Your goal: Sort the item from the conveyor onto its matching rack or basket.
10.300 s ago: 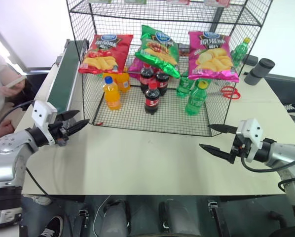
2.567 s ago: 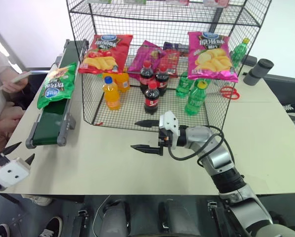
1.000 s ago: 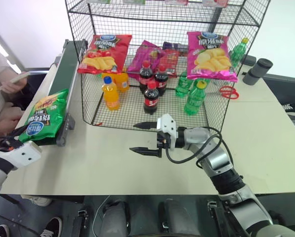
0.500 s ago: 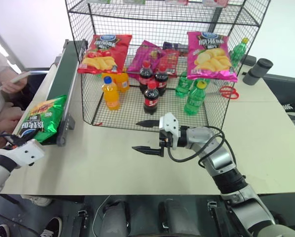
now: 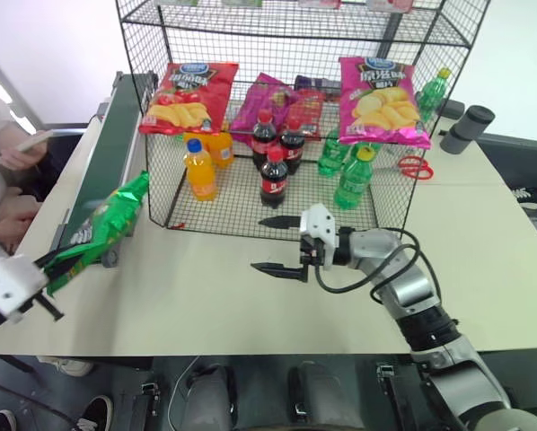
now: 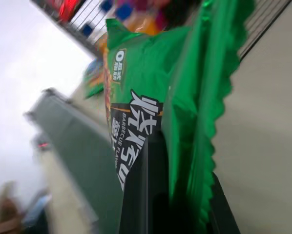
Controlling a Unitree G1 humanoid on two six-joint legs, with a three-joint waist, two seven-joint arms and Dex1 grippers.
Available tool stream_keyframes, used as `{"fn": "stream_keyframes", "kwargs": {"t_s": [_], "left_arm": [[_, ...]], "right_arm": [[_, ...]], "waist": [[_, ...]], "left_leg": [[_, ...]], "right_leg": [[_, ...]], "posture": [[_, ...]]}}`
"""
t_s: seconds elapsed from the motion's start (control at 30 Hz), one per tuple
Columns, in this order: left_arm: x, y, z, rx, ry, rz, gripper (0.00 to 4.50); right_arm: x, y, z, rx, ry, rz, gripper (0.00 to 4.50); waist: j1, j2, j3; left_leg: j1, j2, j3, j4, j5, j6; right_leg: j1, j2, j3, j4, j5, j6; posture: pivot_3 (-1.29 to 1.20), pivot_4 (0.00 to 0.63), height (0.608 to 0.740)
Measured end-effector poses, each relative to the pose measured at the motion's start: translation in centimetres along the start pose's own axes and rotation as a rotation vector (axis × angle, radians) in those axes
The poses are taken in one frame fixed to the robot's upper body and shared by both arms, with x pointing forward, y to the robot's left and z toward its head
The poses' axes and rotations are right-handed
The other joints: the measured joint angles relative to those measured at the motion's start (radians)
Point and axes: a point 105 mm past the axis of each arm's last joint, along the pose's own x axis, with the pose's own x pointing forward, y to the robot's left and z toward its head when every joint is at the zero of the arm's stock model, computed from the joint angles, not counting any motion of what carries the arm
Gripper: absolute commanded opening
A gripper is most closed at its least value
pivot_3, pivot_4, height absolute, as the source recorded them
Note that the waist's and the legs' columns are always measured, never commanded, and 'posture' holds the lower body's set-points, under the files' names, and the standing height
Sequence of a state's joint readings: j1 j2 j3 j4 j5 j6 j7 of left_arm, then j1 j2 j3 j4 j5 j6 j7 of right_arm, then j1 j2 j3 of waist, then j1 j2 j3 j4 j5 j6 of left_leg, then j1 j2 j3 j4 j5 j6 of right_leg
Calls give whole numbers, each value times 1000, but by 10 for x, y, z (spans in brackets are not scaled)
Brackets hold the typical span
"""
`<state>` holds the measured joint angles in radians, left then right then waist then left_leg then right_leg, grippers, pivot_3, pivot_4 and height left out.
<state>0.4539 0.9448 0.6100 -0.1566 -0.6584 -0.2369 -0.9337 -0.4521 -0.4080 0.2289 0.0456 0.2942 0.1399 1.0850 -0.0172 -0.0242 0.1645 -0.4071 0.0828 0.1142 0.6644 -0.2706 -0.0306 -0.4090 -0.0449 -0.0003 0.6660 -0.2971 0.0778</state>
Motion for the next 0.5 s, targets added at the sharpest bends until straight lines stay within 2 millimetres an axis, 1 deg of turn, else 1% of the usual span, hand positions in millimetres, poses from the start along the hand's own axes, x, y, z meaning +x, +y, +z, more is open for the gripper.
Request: {"fn": "stream_keyframes", "kwargs": {"t_s": [0.07, 0.1, 0.17, 0.23, 0.3, 0.33, 0.43, 0.5], "left_arm": [[3, 0, 18, -114, -71, -22, 84], [8, -6, 29, -220, -113, -68, 84], [15, -22, 39, -370, -134, -173, 84], [23, -43, 44, -517, -141, -296, 84], [34, -64, 50, -676, -173, -435, 84], [42, -69, 55, -763, -214, -506, 84], [52, -73, 67, -871, -281, -609, 84], [62, -74, 78, -954, -326, -726, 84]], "right_arm": [[-4, -1, 1, 20, -9, 1, 4500], [-8, -1, 2, 45, -19, 6, 4500], [-16, -1, 2, 83, -23, 13, 4500], [-26, 2, 2, 140, -24, 29, 4500], [-38, 6, 6, 236, -35, 67, 4500], [-47, 9, 9, 303, -46, 88, 4500], [-59, 10, 19, 369, -67, 108, 4500], [-73, 18, 23, 484, -69, 156, 4500]], "waist": [[3, 0, 0], [3, 0, 0], [1, 0, 0], [0, 1, 0], [4, 1, 1], [9, 2, 1], [1, 1, 1], [3, 2, 1]], "left_leg": [[1, 0, -1, 0, 0, 0], [2, -1, -2, 0, 0, 0], [2, -1, -3, 0, 0, 0], [2, -2, -3, 0, 0, 0], [2, -2, -4, 0, 0, 0], [1, -4, -4, 0, 0, 0], [3, -4, -5, 1, 0, 0], [2, -4, -6, 0, 0, 0]], "right_leg": [[1, 0, 0, 0, 0, 0], [2, 0, 0, 0, 0, 0], [3, 0, 1, 0, 0, 0], [2, 1, 1, -1, 0, 0], [2, 1, 1, -1, 0, 0], [3, 1, 0, 0, 0, 0], [3, 3, 1, 0, 0, 0], [3, 3, 1, 0, 0, 0]], "posture": [[0, 150, 740], [0, 150, 740], [0, 150, 740], [0, 150, 740], [0, 150, 740], [0, 150, 740], [0, 150, 740], [0, 150, 740]]}}
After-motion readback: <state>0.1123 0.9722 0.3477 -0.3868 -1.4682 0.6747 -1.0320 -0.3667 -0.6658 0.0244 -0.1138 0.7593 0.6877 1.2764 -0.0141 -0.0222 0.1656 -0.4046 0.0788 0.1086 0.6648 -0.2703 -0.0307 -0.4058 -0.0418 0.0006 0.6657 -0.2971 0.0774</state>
